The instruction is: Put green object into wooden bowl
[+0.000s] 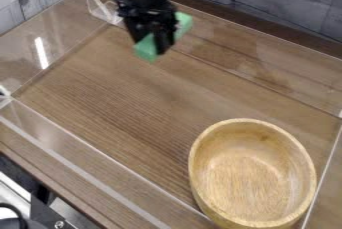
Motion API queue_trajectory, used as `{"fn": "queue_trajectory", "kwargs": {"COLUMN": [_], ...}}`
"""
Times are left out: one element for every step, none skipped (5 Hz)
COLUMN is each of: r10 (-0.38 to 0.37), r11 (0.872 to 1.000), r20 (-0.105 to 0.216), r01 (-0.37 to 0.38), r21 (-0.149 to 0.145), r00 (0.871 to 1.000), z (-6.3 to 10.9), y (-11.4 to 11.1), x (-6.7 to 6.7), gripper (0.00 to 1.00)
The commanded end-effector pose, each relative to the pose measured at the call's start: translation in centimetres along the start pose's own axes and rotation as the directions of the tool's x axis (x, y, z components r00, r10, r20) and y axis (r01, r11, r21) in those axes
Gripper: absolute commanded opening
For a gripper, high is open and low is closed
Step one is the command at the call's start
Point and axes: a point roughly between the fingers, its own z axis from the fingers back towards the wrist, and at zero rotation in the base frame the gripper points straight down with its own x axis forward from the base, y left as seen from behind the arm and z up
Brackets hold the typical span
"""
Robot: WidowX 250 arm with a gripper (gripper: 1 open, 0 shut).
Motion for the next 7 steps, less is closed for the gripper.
{"fn": "queue_trajectory", "kwargs": {"r10": [0.005,-0.071,-0.135,-0.181,-0.216,-0.252,-0.279], "r11": [1.0,0.997,0.99,0.983,0.974,0.965,0.957], "r20": [0.059,0.04,0.023,0.003,-0.01,-0.006,0.001], "r01": [-0.006,0.071,0.136,0.181,0.214,0.251,0.278], "r21": [0.021,-0.005,-0.027,-0.045,-0.068,-0.08,-0.088], "r00": [0.998,0.997,0.991,0.984,0.976,0.968,0.96], "z": [1.1,0.4,-0.3,-1.6,-2.8,-2.4,-1.6], "y": [-3.4,-7.8,-11.6,-14.6,-16.8,-18.7,-19.3], "x": [0.8,0.1,-0.9,-2.2,-3.8,-5.3,-5.8], "gripper": [0.0,0.0,0.0,0.0,0.0,0.0,1.0]}}
